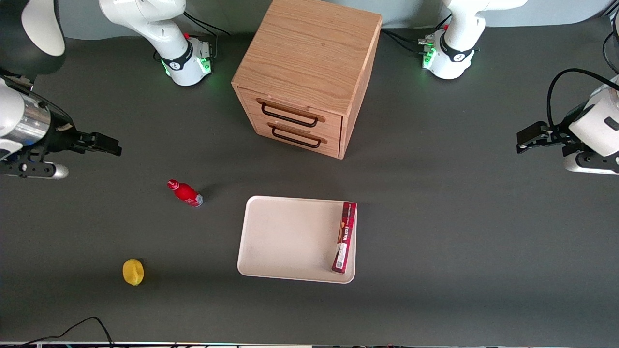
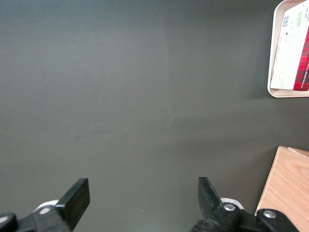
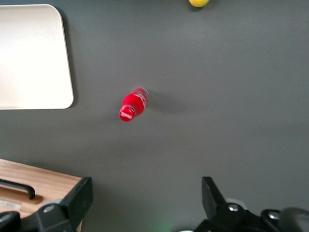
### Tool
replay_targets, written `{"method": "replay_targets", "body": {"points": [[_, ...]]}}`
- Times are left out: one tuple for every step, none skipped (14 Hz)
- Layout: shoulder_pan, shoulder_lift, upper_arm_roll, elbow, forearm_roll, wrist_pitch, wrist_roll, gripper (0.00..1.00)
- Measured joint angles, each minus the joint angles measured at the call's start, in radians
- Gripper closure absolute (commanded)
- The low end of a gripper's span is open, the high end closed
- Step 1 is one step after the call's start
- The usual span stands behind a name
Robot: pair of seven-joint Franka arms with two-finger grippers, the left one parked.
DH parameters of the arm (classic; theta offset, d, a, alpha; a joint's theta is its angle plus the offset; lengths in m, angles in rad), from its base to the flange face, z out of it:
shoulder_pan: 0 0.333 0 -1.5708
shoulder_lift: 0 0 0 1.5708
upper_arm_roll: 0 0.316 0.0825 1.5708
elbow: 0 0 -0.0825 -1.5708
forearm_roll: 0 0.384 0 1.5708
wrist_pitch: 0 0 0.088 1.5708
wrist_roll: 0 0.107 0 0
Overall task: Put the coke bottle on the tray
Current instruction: 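Move the open right gripper toward the red Coca-Cola bottle, then close the right gripper around the bottle's neck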
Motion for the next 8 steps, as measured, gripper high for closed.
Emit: {"method": "replay_targets", "body": {"points": [[0.000, 0.007, 0.005, -0.044, 0.004, 0.065, 0.000, 0.00], [0.000, 0.013, 0.016, -0.094, 0.007, 0.133, 0.000, 0.00], [0.000, 0.018, 0.031, -0.148, 0.008, 0.209, 0.000, 0.00], [0.001, 0.023, 0.046, -0.204, 0.008, 0.290, 0.000, 0.01], [0.001, 0.030, 0.060, -0.256, 0.008, 0.368, 0.000, 0.02], [0.002, 0.041, 0.074, -0.304, 0.008, 0.444, 0.000, 0.04], [0.002, 0.057, 0.084, -0.339, 0.008, 0.508, 0.000, 0.05], [0.002, 0.076, 0.088, -0.364, 0.008, 0.559, 0.000, 0.07]]}}
